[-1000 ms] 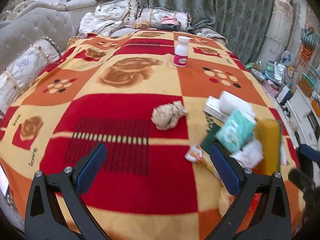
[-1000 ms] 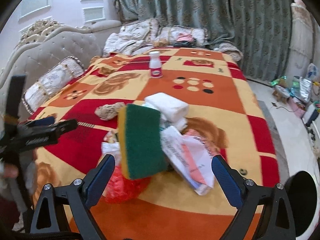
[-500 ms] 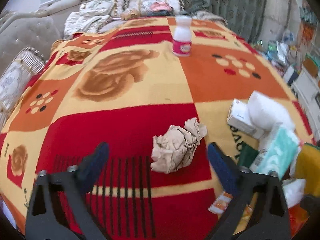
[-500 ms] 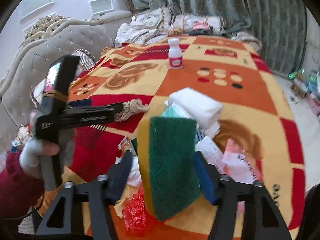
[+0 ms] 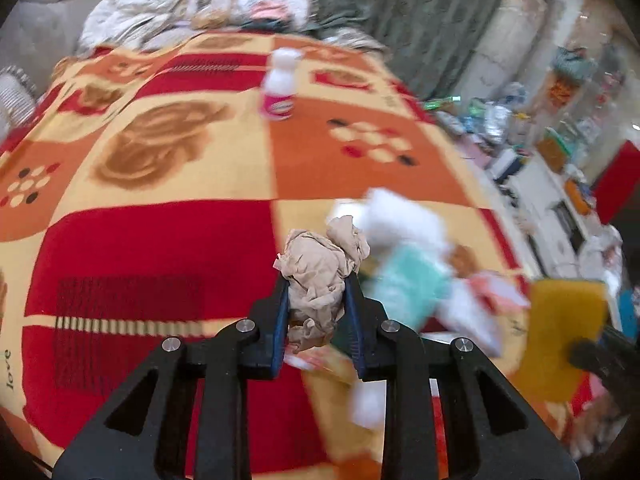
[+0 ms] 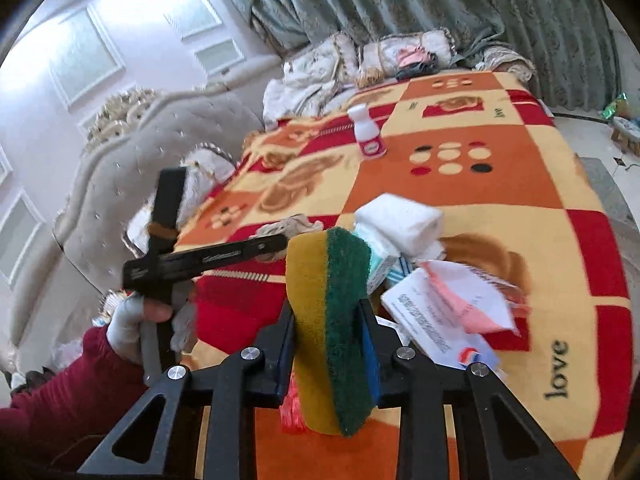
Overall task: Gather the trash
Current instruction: 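Grasp the crumpled beige paper with the left tool while the right tool grasps the green sponge, then open both tools over the black bin, dropping paper and sponge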
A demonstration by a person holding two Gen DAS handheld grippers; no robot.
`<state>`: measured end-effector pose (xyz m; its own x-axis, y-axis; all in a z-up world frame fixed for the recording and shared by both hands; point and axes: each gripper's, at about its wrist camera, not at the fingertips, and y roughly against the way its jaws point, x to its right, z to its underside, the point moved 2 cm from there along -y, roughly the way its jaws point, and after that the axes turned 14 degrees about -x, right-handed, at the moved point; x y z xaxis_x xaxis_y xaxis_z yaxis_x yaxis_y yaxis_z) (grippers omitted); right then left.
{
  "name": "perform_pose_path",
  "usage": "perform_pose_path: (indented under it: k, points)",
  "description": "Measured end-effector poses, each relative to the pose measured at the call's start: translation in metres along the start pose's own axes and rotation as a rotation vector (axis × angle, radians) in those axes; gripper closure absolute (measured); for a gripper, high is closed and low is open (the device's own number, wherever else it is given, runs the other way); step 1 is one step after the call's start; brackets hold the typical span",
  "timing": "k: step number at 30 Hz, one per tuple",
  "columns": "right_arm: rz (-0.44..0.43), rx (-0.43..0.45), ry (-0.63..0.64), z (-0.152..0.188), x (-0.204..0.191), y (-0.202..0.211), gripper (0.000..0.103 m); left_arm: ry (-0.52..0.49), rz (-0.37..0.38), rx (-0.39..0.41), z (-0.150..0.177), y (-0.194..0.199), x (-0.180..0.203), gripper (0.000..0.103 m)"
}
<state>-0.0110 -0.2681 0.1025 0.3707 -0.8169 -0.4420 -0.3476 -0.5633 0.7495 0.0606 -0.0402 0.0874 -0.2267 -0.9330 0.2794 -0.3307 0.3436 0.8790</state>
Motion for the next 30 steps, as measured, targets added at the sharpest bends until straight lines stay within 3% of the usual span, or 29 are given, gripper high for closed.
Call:
perform_pose_path:
  k: [5, 10, 16, 23, 27, 29, 30]
  points:
    - [0.105, 0.05, -0.026, 0.017, 0.024, 0.048, 0.075, -0.126, 0.073, -0.007, 0.013, 0.017, 0.082, 0.08]
    - [0.222, 0.082, -0.119, 0.043, 0.076, 0.094, 0.075, -0.246, 0.14, -0.047, 0.025, 0.008, 0.163, 0.08]
    - [0.389, 0.084, -0.259, 0.087, 0.154, 0.147, 0.075, -0.371, 0.226, -0.115, 0.039, -0.021, 0.267, 0.079]
    - [0.462, 0.101, -0.404, 0.123, 0.225, 0.182, 0.075, -0.425, 0.293, -0.171, 0.045, -0.061, 0.347, 0.079]
    - [0.486, 0.114, -0.445, 0.133, 0.248, 0.19, 0.075, -0.427, 0.338, -0.202, 0.046, -0.084, 0.378, 0.072]
    - [0.485, 0.124, -0.467, 0.135, 0.256, 0.192, 0.075, -0.419, 0.37, -0.211, 0.044, -0.095, 0.389, 0.057]
    - [0.487, 0.129, -0.475, 0.137, 0.259, 0.194, 0.07, -0.411, 0.391, -0.22, 0.042, -0.101, 0.392, 0.054]
